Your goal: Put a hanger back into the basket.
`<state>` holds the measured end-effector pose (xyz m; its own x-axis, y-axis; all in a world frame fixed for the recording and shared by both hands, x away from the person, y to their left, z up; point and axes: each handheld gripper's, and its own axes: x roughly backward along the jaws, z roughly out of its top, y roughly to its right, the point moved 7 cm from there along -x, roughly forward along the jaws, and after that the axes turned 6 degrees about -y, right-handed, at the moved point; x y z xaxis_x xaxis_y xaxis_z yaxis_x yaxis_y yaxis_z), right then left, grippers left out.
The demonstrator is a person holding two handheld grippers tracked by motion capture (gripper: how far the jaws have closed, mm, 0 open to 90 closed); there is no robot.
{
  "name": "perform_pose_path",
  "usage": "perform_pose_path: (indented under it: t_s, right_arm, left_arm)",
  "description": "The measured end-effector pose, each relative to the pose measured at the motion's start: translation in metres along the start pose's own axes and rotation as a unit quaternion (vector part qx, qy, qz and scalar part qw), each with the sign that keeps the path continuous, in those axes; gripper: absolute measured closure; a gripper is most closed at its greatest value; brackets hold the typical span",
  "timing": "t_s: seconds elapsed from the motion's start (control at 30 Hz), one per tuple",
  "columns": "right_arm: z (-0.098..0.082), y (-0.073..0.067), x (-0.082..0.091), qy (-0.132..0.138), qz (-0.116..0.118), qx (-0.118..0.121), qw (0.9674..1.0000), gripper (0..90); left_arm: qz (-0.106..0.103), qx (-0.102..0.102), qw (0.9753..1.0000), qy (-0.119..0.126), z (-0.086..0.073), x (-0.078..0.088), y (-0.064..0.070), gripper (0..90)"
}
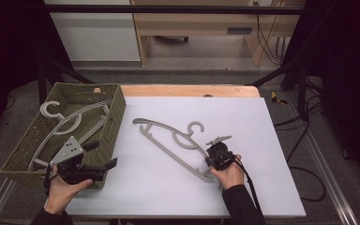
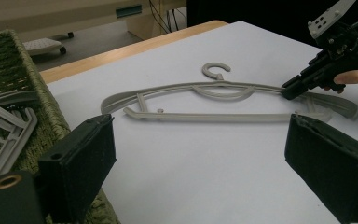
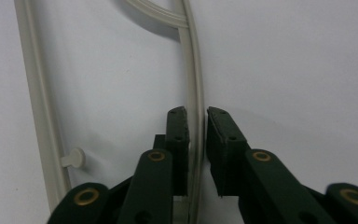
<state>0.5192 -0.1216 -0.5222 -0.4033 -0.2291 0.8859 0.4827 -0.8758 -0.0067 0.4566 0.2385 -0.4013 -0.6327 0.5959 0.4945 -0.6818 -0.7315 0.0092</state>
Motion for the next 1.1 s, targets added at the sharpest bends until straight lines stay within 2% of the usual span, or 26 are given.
perform_pose_path:
  t_s: [0.17, 0.2, 0.23, 0.27, 0.43, 0.47, 0.53, 0.73, 0.8, 0.87, 1.03, 1.1]
  right_arm:
    - [0.002, 0.002, 0.0, -0.005, 0.012, -0.012, 0.9999, 82.4]
    - [0.002, 0.002, 0.001, -0.009, 0.017, -0.028, 0.9994, 82.4]
    - [0.002, 0.003, 0.001, -0.008, 0.024, -0.031, 0.9992, 82.5]
    - [0.001, 0.006, 0.001, 0.0, 0.031, -0.023, 0.9992, 82.6]
    - [0.002, 0.01, 0.009, 0.02, 0.065, -0.042, 0.9968, 82.8]
    - [0.001, 0.013, 0.011, 0.022, 0.059, -0.032, 0.9975, 82.8]
    - [0.002, 0.014, 0.018, 0.036, 0.071, -0.036, 0.9961, 82.8]
    - [0.002, 0.019, 0.034, 0.054, 0.082, -0.038, 0.9944, 82.9]
    - [0.003, 0.02, 0.041, 0.062, 0.086, -0.032, 0.9939, 82.9]
    - [0.005, 0.021, 0.049, 0.076, 0.094, -0.032, 0.9921, 82.9]
    - [0.005, 0.023, 0.063, 0.094, 0.111, -0.034, 0.9888, 82.9]
    - [0.006, 0.023, 0.068, 0.102, 0.121, -0.041, 0.9865, 82.9]
  left_arm:
    - [-0.001, -0.003, 1.0, -0.002, 0.0, 0.0, 0.001, 8.0]
    - [-0.001, -0.003, 1.0, -0.003, 0.0, 0.0, 0.0, 8.0]
    - [-0.001, -0.002, 1.0, -0.002, 0.0, 0.0, 0.0, 8.1]
    - [-0.001, -0.001, 1.0, -0.002, 0.0, 0.0, 0.0, 8.1]
    - [-0.002, -0.002, 1.0, -0.003, 0.0, 0.0, 0.0, 8.2]
    - [-0.002, -0.003, 1.0, -0.003, 0.0, 0.0, 0.001, 8.2]
    - [-0.004, -0.003, 1.0, -0.003, 0.0, 0.0, 0.002, 8.2]
    - [-0.004, -0.004, 1.0, -0.005, 0.001, 0.0, 0.002, 8.2]
    - [-0.005, -0.004, 1.0, -0.005, 0.001, 0.0, 0.002, 8.2]
    - [-0.005, -0.005, 1.0, -0.005, 0.001, 0.0, 0.003, 8.2]
    - [-0.007, -0.007, 0.9999, -0.006, 0.001, -0.001, 0.004, 8.3]
    - [-0.008, -0.007, 0.9999, -0.007, 0.002, -0.002, 0.005, 8.3]
